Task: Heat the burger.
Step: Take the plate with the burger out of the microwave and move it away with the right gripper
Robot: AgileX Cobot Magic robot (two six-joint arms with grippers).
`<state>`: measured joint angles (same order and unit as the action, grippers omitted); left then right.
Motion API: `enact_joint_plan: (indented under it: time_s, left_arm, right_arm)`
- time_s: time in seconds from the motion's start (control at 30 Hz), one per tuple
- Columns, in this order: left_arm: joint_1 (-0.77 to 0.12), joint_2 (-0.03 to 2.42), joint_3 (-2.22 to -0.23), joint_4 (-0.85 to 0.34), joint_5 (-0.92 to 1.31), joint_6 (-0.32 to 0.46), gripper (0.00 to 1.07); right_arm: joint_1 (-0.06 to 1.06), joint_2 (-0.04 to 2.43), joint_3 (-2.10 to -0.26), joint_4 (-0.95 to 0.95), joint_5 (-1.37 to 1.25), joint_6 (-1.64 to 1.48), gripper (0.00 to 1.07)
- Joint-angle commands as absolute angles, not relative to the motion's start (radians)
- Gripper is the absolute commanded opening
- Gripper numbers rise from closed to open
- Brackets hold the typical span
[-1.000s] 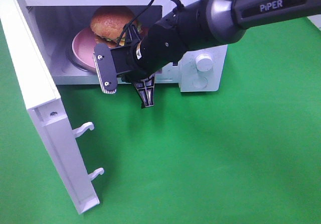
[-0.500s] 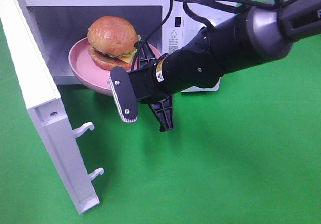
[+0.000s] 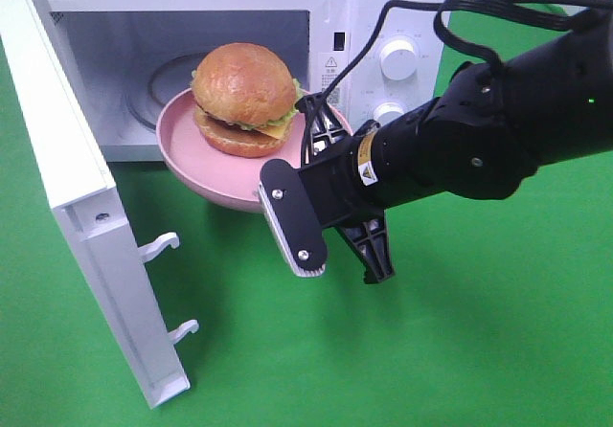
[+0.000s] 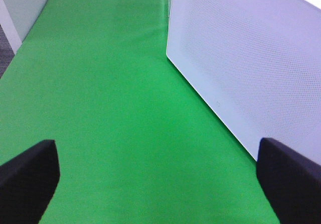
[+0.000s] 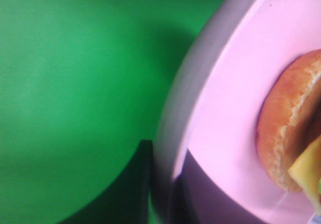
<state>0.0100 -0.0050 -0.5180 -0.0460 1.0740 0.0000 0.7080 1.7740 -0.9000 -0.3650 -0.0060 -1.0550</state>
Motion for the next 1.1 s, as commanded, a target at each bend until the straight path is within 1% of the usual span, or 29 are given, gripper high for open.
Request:
enact_joint_plan:
  time_s: [0.03, 0.1, 0.23, 0.33, 0.37, 0.57, 0.73, 0.83, 1.1]
  left_arm:
    - [0.005, -0.01, -0.515, -0.053, 1.068, 0.0, 1.0]
    - [0.005, -0.01, -0.515, -0.053, 1.068, 0.0, 1.0]
    - [0.005, -0.01, -0.515, -0.053, 1.068, 0.0, 1.0]
    - [0.005, -0.01, -0.515, -0.053, 1.068, 0.0, 1.0]
    - [0.005, -0.01, -0.515, -0.053, 1.068, 0.0, 1.0]
    - [0.005, -0.01, -0.515, -0.053, 1.068, 0.0, 1.0]
    - [0.005, -0.01, -0.515, -0.053, 1.068, 0.0, 1.0]
    - [0.005, -0.01, -0.515, -0.053, 1.068, 0.0, 1.0]
    - [0.005, -0.01, -0.515, -0.053, 1.068, 0.0, 1.0]
  right_arm:
    - [0.692, 1.716, -0.872, -0.367, -0.049, -1.04, 0.0]
    - [0.692, 1.653, -0.81, -0.386, -0.047, -1.039, 0.0]
    - [0.692, 1.592, -0.751, -0.416, -0.041, -1.028, 0.0]
    - [0.692, 1.578, -0.74, -0.416, -0.041, -1.023, 0.0]
    - [0.692, 1.533, -0.701, -0.428, -0.038, -1.014, 0.0]
    - [0.692, 1.453, -0.643, -0.454, -0.019, -0.987, 0.0]
    - [0.692, 1.368, -0.624, -0.498, 0.068, -0.93, 0.0]
    - [0.692, 1.301, -0.624, -0.542, 0.169, -0.864, 0.0]
    - [0.692, 1.171, -0.604, -0.551, 0.331, -0.788, 0.0]
